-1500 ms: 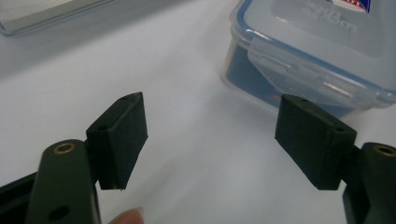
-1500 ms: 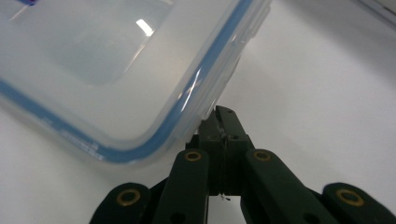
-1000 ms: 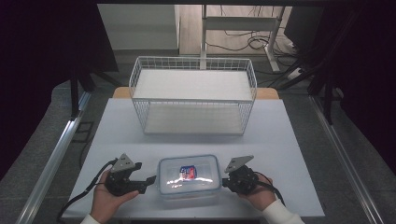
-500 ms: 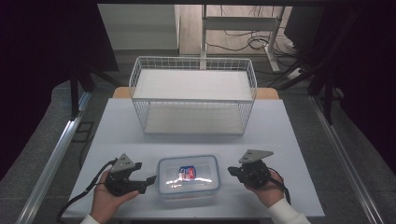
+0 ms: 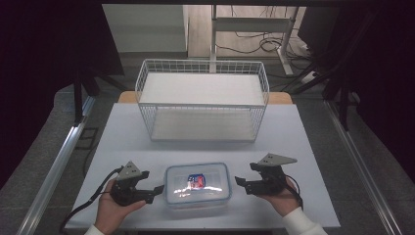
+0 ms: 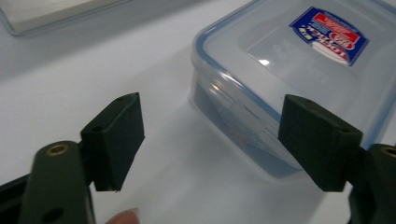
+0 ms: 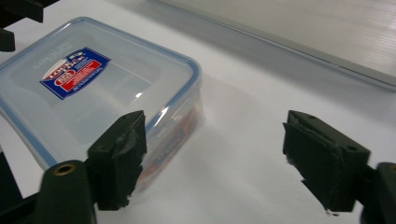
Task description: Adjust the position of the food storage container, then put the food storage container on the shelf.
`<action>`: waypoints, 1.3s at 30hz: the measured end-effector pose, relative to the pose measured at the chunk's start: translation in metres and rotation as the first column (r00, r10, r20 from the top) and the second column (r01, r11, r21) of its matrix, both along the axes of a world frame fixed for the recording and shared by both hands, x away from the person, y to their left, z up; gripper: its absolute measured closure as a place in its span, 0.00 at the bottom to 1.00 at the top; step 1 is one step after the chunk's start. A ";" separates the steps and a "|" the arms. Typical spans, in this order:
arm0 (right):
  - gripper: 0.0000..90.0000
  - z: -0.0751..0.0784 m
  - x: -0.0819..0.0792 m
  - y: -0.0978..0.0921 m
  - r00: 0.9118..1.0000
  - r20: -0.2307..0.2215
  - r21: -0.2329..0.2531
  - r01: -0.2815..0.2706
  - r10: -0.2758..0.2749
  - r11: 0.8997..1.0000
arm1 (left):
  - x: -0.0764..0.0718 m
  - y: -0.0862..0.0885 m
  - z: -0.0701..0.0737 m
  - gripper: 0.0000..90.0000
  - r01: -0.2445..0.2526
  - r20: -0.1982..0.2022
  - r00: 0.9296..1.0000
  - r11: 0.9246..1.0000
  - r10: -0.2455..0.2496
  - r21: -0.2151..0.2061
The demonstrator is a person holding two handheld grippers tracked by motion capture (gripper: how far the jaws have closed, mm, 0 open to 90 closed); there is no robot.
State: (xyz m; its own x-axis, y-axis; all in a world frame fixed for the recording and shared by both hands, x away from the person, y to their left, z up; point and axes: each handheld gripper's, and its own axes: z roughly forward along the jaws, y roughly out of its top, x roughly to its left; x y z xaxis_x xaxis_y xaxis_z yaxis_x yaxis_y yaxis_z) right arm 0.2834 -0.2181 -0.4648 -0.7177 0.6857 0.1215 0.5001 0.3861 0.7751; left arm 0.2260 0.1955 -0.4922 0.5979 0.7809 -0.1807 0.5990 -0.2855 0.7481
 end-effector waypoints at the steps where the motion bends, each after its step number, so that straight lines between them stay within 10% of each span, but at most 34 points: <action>1: 0.22 0.000 0.000 0.001 1.000 -0.003 0.006 -0.004 0.004 1.000 | -0.001 0.000 0.001 0.23 -0.003 -0.002 1.000 1.000 0.003 -0.003; 13: 0.21 0.002 0.002 0.004 1.000 -0.030 0.069 -0.006 0.008 0.998 | 0.003 -0.002 0.002 0.16 0.007 -0.104 0.994 0.995 -0.018 -0.103; 23: 0.20 -0.003 0.004 0.012 0.989 -0.148 0.132 -0.002 0.022 0.991 | 0.014 -0.007 -0.005 0.13 0.008 -0.177 0.983 0.982 -0.042 -0.188; 35: 0.18 -0.012 0.011 0.020 0.971 -0.224 0.171 -0.042 0.081 0.984 | 0.024 -0.013 -0.016 0.13 -0.012 -0.289 0.954 0.954 -0.079 -0.300; 39: 0.16 -0.017 0.014 0.022 0.959 -0.267 0.182 -0.047 0.095 0.982 | 0.025 -0.010 -0.021 0.14 -0.044 -0.341 0.936 0.933 -0.086 -0.357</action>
